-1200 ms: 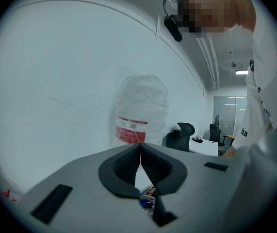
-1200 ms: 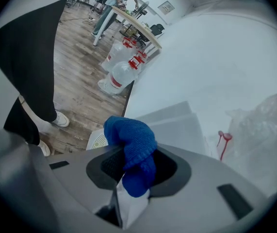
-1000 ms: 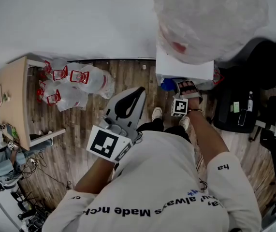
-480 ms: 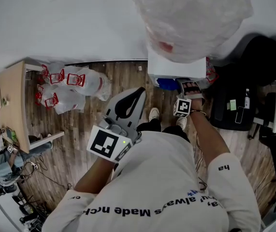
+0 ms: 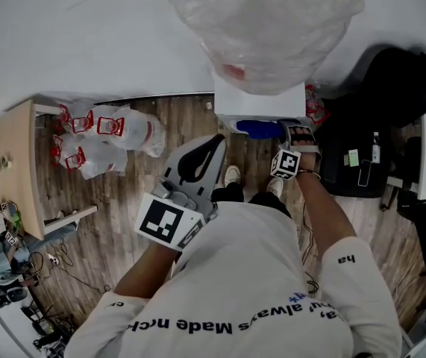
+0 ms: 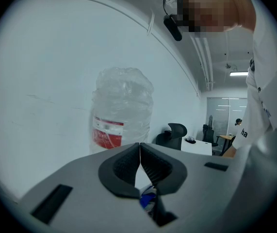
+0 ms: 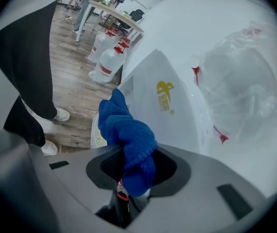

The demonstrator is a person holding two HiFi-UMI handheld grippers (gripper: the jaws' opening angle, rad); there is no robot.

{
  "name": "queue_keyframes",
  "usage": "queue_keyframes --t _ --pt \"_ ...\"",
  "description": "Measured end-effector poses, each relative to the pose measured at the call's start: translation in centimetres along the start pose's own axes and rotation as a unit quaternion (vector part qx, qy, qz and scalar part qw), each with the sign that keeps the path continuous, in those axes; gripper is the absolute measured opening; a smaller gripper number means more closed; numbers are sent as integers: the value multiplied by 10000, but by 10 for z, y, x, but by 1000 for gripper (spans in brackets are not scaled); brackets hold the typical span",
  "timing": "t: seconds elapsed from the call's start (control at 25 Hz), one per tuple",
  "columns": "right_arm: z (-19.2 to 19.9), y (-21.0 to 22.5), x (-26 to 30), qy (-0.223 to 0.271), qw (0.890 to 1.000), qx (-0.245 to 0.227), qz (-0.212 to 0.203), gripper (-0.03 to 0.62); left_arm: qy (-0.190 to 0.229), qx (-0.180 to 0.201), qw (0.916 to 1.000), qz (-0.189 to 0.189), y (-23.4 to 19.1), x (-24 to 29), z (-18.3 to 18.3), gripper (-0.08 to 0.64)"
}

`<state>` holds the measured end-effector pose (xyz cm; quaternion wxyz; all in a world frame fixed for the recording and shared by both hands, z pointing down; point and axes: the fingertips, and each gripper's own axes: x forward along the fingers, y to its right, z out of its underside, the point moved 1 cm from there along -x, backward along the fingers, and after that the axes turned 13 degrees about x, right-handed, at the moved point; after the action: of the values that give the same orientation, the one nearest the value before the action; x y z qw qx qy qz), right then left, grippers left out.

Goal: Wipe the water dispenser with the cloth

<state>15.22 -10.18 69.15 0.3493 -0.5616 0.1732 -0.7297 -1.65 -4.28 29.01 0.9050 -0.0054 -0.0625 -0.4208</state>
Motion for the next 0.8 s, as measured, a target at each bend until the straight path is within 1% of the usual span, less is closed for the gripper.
queue_keyframes --t 0.16,0.36,0.44,0.48,0.6,0.68,0.76,0.8 --pt "19 6 -3 -73 9997 228 44 121 24 0 10000 42 9 8 -3 21" --pt "29 14 -7 -37 9982 592 35 121 45 4 10000 69 18 18 -6 21" --pt "34 18 -8 -68 9968 794 63 121 62 7 10000 64 21 20 -8 21" --pt "38 21 -8 -114 9952 972 91 121 67 7 10000 58 22 21 -9 21" --pt "57 32 -10 -256 9838 1770 128 118 67 -6 10000 35 24 22 -9 21" --pt "64 37 -11 -247 9750 2206 101 118 50 -19 10000 20 26 23 -7 21" --pt "67 43 -12 -208 9629 2690 71 120 34 -37 10000 25 28 24 -6 21" --pt "68 47 -12 -184 9540 2993 38 120 33 -45 10000 32 28 24 -6 21"
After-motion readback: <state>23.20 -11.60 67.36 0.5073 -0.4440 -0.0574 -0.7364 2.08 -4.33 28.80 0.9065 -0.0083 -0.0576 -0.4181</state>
